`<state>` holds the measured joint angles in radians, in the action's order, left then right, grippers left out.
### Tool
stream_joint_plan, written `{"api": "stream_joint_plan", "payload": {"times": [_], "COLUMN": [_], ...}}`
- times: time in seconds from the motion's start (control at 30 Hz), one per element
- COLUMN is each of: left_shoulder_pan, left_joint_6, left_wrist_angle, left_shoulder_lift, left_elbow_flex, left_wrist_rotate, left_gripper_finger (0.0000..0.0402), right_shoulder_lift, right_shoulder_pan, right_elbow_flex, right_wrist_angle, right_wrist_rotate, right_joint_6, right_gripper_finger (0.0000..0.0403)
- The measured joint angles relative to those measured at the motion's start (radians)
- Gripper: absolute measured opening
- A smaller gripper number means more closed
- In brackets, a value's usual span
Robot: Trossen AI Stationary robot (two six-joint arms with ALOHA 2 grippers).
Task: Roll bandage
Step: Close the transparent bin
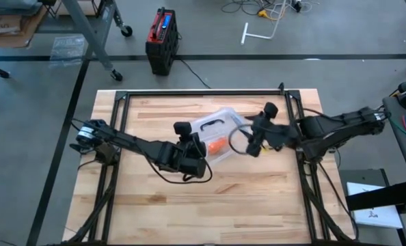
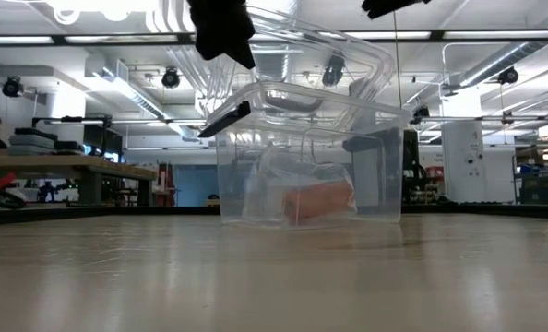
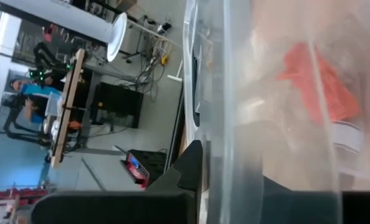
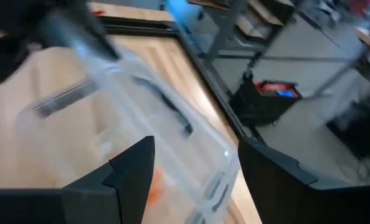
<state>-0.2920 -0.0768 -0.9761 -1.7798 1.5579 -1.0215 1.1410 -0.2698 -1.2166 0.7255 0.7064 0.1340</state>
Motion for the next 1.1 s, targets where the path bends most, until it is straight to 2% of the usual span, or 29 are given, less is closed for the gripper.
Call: {"api": "stream_joint_plan", "payload": {"times": [0.1, 0.2, 0.4, 0.57, 0.7, 0.8, 0.97, 1.1], "left_shoulder_pan": [-0.006, -0.006, -0.005, -0.006, -0.006, -0.008, -0.008, -0.008], "left_joint_6": [0.01, 0.01, 0.017, 0.057, 0.107, 0.13, 0.143, 0.112], "left_wrist_angle": [0.0, 0.0, 0.004, 0.008, 0.012, 0.013, -0.007, -0.058], "left_shoulder_lift": [0.0, 0.0, 0.0, 0.0, 0.0, 0.007, 0.055, 0.103], "left_elbow_flex": [-0.006, -0.009, -0.009, -0.003, -0.002, -0.002, -0.002, -0.002], "left_wrist_rotate": [-0.001, -0.001, -0.001, -0.001, -0.001, -0.012, -0.024, -0.082], "left_gripper_finger": [0.0012, 0.0016, 0.001, 0.0013, 0.0018, 0.0011, 0.0008, 0.0017], "right_shoulder_lift": [-0.022, -0.029, 0.014, 0.116, 0.257, 0.378, 0.545, 0.645], "right_shoulder_pan": [-0.098, -0.21, -0.352, -0.426, -0.395, -0.339, -0.235, -0.161], "right_elbow_flex": [0.014, 0.053, 0.22, 0.366, 0.414, 0.403, 0.326, 0.236], "right_wrist_angle": [0.039, 0.049, -0.027, -0.279, -0.487, -0.598, -0.654, -0.659], "right_wrist_rotate": [-0.006, -0.036, -0.034, 0.029, 0.134, 0.159, 0.159, 0.145], "right_joint_6": [-0.038, -0.011, 0.323, 0.504, 0.606, 0.647, 0.68, 0.679], "right_gripper_finger": [0.0225, 0.0218, 0.0203, 0.02, 0.0201, 0.0201, 0.02, 0.02]}}
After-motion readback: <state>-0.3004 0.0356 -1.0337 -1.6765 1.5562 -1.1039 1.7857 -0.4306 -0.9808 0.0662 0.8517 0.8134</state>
